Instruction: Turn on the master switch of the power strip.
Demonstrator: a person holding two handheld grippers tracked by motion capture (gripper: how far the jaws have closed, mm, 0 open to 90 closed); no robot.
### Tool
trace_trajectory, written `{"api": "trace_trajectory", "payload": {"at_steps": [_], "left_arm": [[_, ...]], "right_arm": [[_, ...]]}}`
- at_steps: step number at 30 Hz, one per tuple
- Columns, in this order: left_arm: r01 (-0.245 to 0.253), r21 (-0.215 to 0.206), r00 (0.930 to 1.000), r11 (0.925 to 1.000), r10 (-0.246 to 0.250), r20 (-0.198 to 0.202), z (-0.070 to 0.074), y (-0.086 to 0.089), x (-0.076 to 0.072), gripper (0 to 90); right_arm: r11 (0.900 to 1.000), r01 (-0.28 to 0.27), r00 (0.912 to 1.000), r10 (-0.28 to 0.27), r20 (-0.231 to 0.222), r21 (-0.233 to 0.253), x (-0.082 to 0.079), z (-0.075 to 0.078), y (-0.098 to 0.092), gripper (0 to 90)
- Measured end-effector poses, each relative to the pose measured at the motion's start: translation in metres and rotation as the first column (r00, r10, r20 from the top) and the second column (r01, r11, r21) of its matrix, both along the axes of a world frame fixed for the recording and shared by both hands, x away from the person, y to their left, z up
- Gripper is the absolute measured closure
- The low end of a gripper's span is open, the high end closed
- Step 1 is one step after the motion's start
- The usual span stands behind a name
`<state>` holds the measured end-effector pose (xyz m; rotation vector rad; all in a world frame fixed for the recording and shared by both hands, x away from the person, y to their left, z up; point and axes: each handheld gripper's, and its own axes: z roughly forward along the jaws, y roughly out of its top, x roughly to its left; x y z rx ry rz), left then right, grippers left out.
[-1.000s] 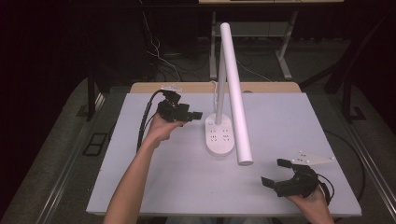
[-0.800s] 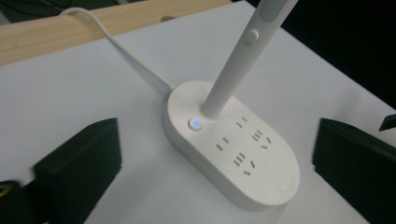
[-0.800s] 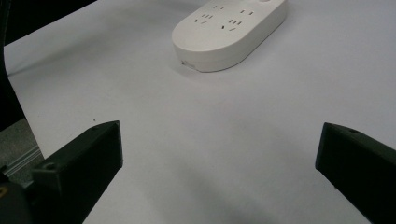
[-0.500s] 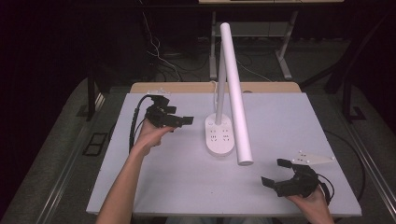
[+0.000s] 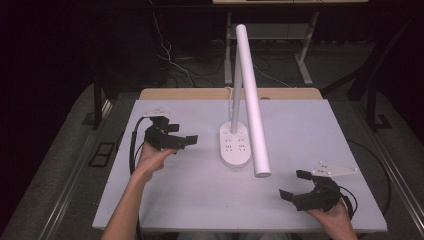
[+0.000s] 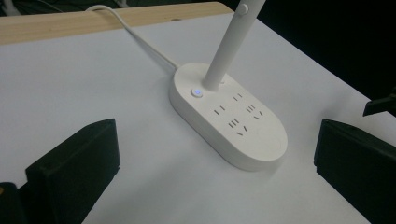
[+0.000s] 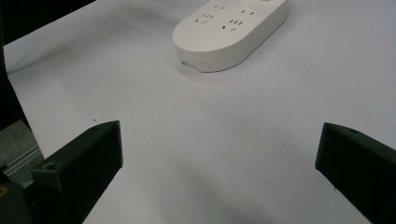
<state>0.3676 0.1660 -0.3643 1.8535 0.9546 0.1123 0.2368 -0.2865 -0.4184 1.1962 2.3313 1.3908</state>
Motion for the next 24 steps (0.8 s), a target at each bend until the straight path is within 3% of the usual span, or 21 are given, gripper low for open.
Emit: {"api": "trace_trajectory", "payload": {"at_steps": [8, 24], "left_arm": [[-0.011, -0.025, 0.9999, 0.9996, 0.011, -0.001, -0.012, 0.006, -0.018, 0.0], [-0.003, -0.032, 0.9999, 0.9995, 0.003, 0.014, -0.033, 0.011, -0.058, 0.0]], "right_arm": [[1.000, 0.003, 1.0000, -0.003, 0.006, 0.000, 0.000, 0.000, 0.000, 0.2], [1.000, 0.009, 0.9999, -0.009, 0.008, -0.001, -0.001, 0.000, 0.000, 0.2]]}}
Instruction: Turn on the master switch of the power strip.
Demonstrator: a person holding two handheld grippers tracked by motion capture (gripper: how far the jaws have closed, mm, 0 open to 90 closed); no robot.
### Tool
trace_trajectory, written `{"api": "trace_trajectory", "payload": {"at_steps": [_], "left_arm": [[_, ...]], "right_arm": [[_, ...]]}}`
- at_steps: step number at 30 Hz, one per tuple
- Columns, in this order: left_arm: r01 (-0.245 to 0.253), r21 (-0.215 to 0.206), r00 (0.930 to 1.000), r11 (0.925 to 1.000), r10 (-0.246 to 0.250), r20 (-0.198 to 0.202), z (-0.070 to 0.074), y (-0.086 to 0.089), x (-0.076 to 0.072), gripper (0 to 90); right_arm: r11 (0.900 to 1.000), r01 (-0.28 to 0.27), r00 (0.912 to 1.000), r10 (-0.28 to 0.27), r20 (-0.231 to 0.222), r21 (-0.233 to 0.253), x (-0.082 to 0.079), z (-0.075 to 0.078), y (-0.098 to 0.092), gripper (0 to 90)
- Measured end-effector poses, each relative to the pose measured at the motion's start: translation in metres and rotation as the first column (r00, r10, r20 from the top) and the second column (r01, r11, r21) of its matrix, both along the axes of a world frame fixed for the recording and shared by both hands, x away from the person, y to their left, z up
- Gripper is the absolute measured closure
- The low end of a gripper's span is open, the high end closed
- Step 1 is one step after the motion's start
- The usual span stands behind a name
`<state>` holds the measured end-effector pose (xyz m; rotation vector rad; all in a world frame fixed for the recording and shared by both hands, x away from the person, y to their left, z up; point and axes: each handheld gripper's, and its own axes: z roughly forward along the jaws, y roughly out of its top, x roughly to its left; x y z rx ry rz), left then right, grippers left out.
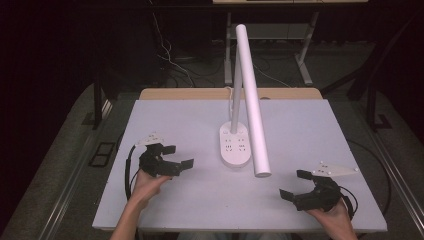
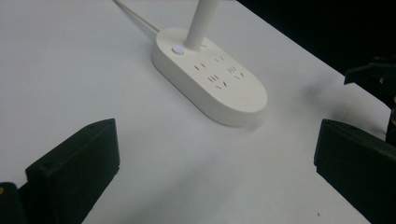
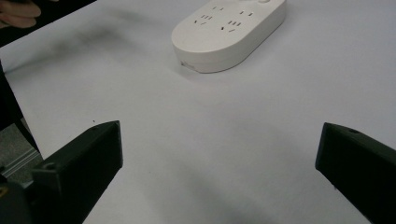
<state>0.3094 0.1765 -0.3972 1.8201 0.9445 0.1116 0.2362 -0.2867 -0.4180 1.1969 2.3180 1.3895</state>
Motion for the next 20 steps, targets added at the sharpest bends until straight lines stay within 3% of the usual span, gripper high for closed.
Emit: {"api": "trace_trajectory", "payload": {"at_steps": [4, 9, 11, 20], "left_arm": [[0.010, 0.011, 1.0000, 0.9999, -0.010, 0.000, -0.010, 0.003, -0.014, 0.0], [0.007, -0.010, 1.0000, 0.9999, -0.007, -0.001, -0.018, 0.008, -0.030, 0.0], [0.015, 0.005, 0.9999, 0.9999, -0.015, -0.004, -0.023, 0.008, -0.035, 0.0], [0.036, 0.029, 0.9993, 0.9989, -0.036, 0.005, -0.026, 0.006, -0.041, 0.0]], "right_arm": [[1.000, 0.001, 1.0000, -0.001, -0.001, -0.001, 0.000, 0.000, 0.000, 0.2], [1.000, 0.004, 0.9999, -0.004, -0.010, 0.001, -0.001, 0.000, 0.000, 0.2], [1.000, 0.005, 0.9999, -0.005, -0.009, 0.002, -0.001, 0.000, -0.001, 0.2], [1.000, 0.009, 0.9997, -0.009, -0.025, 0.002, 0.000, -0.001, 0.000, 0.2]]}}
